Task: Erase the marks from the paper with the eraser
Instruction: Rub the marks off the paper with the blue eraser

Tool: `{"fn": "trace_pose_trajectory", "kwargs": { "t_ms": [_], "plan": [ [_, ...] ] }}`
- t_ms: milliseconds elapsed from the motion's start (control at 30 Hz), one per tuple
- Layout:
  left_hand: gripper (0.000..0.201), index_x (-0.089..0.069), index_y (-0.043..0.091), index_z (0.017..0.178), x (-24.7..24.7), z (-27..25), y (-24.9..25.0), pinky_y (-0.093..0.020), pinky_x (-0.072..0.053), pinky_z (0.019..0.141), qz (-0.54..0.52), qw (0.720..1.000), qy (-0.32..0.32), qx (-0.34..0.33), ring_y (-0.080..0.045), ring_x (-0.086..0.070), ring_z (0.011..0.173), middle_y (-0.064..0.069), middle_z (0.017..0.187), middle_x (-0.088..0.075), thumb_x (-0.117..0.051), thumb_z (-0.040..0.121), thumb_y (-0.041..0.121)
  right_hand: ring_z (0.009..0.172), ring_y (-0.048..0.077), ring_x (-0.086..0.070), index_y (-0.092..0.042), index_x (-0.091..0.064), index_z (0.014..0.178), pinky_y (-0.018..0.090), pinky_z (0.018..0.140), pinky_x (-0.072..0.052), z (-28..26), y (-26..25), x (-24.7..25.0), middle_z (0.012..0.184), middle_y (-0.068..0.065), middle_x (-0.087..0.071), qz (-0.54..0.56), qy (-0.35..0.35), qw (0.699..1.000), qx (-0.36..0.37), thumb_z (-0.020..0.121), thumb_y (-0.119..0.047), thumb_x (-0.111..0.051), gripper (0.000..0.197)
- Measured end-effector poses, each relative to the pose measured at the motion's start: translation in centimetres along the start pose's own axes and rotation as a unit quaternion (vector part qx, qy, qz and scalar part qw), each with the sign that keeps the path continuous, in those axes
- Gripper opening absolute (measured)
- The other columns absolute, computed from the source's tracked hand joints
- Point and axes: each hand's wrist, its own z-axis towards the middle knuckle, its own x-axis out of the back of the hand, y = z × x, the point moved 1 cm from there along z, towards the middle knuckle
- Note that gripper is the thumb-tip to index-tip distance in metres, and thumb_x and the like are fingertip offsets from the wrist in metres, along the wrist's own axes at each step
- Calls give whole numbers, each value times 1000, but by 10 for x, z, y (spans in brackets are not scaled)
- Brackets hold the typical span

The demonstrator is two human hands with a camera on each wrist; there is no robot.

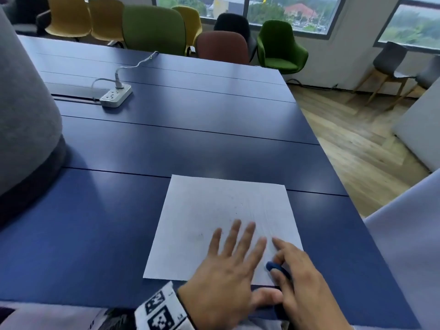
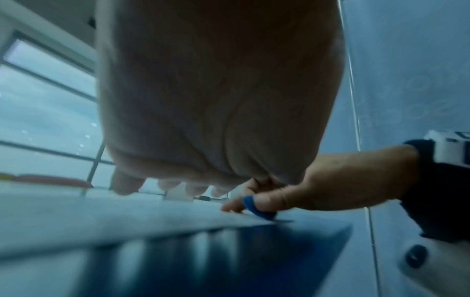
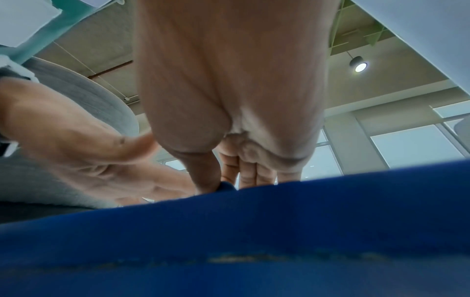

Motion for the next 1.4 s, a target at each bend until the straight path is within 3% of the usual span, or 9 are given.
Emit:
{"fn": "trace_pose_trajectory", "kwargs": {
  "t_ms": [200, 333, 400, 500, 633, 767, 967, 1067, 1400],
  "plan": [
    [77, -43, 20, 147, -33, 7, -2, -50, -25, 101, -13, 1000, 13, -5, -23, -30, 140, -1, 151, -43, -11, 97, 69, 107, -24, -45, -40, -55, 114, -5, 81, -33, -2, 8, 4, 118, -51, -39, 40, -2, 999, -25, 86, -8, -67, 44],
    [106, 32, 28, 143, -14, -17, -45, -47, 20, 113, -63, 993, -5, 102, -9, 45, 134, 10, 149, 43, 39, 52, 82, 115, -12, -51, -25, -60, 111, 1, 86, -37, -3, 16, 0, 118, -53, -39, 48, -16, 998, -23, 89, -10, -64, 27],
    [118, 44, 21, 134, -3, -29, -66, -48, 25, 113, -68, 978, -18, 196, -16, 50, 130, 4, 138, 55, 49, 31, 78, 113, -12, -52, -26, -58, 112, 11, 91, -42, -3, 16, 0, 117, -53, -39, 56, -12, 998, -22, 89, -12, -64, 27],
    [123, 36, 10, 136, 4, -32, -78, -49, 18, 115, -102, 952, 22, 286, -23, 38, 140, -9, 145, 45, 45, 36, 81, 112, -21, -45, -32, -56, 111, 6, 83, -39, -3, 15, 0, 116, -55, -37, 58, -10, 998, -18, 90, -14, -64, 28],
    [91, -29, 17, 153, -14, -9, -32, -48, -15, 109, 1, 997, 50, 54, -21, -11, 149, -10, 160, -22, 0, 90, 75, 112, -25, -42, -18, -60, 117, -5, 82, -33, -3, 20, -2, 116, -54, -37, 51, -11, 999, -15, 88, -12, -66, 30],
    [79, -32, 27, 152, -23, -5, -13, -46, -17, 107, 57, 997, 37, -19, -16, -14, 146, 1, 160, -27, -11, 93, 75, 116, -15, -47, -14, -62, 118, -8, 85, -28, -3, 21, -1, 115, -53, -41, 52, -14, 998, -13, 87, -12, -67, 31],
    [125, 32, 13, 142, 0, -45, -82, -44, 16, 117, -29, 973, -50, 225, -16, 41, 137, -4, 148, 43, 41, 40, 85, 116, -25, -38, -18, -58, 120, -6, 83, -31, -4, 23, -2, 117, -53, -38, 66, -17, 997, -21, 90, -17, -64, 31],
    [130, 40, 6, 131, 34, -45, -98, -44, 13, 118, -20, 960, -74, 269, -21, 40, 136, -9, 141, 48, 48, 24, 80, 120, -15, -43, -18, -58, 119, 4, 87, -32, -4, 23, -2, 116, -54, -37, 57, -16, 998, -15, 89, -17, -64, 30],
    [91, 16, 11, 153, 61, 79, -50, -44, 10, 119, 93, 994, -63, 14, -21, 26, 145, -8, 159, 27, -16, 93, 70, 112, -11, -52, -28, -60, 119, 6, 81, -40, -4, 19, -1, 119, -47, -42, 67, -4, 997, -25, 86, -17, -68, 36]
  ]
}}
